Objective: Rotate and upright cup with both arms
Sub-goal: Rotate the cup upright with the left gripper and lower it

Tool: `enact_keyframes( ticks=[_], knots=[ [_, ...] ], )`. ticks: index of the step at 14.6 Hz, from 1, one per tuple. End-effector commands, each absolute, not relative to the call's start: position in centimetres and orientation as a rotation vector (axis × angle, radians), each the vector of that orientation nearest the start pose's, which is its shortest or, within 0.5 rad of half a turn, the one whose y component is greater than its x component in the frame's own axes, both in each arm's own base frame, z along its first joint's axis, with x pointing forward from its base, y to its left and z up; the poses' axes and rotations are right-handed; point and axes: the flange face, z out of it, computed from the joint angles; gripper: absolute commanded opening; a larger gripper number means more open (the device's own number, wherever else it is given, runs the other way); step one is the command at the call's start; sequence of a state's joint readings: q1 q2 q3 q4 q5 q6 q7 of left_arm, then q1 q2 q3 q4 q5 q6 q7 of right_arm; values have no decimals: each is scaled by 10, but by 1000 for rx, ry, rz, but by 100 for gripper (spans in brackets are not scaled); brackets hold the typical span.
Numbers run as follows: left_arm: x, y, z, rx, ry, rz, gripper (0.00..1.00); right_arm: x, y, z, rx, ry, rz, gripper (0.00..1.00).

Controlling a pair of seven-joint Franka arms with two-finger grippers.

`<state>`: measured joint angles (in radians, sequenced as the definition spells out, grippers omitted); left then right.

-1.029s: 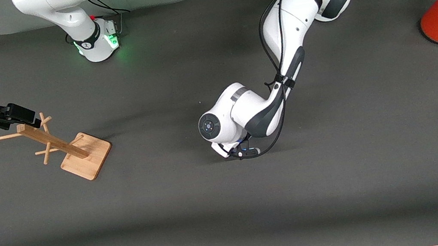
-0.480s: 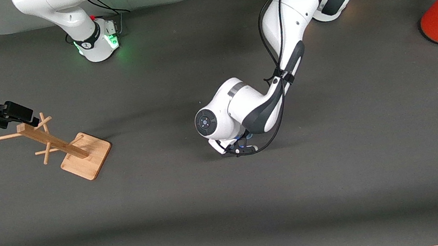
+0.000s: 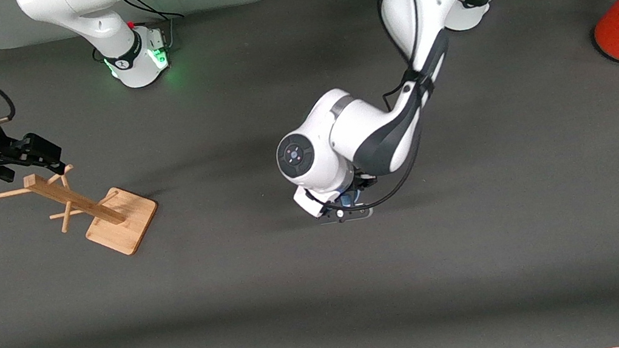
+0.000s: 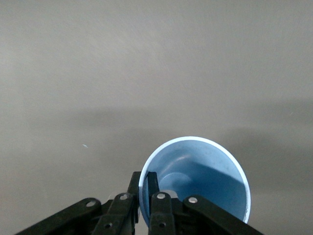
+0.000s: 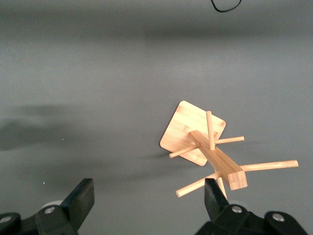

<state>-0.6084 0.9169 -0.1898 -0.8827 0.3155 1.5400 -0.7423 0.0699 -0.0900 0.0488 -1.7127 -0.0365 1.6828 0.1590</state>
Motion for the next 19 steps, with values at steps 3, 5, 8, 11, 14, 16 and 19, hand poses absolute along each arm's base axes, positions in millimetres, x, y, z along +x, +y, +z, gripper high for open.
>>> enact_keyframes(
  ticks=[3,5,8,11,14,16,19],
  knots=[
    [600,-427,456,-3021,-124,35,0,536,50,617,-3159,62,-104,100],
    [589,-416,472,-3050,-118,-38,0,536,51,617,-3138,69,-99,100],
    [550,-398,451,-3113,-71,-223,0,538,49,616,-3133,77,-96,100],
    [520,-389,417,-3162,-111,-343,0,536,50,616,-3133,75,-91,100],
    [496,-387,378,-3219,-145,-413,0,534,47,616,-3134,82,-81,100],
    [486,-383,352,-3256,-154,-447,0,533,44,616,-3133,89,-79,100],
    [478,-380,314,-3269,-186,-466,0,533,44,615,-3134,89,-76,100]
  ],
)
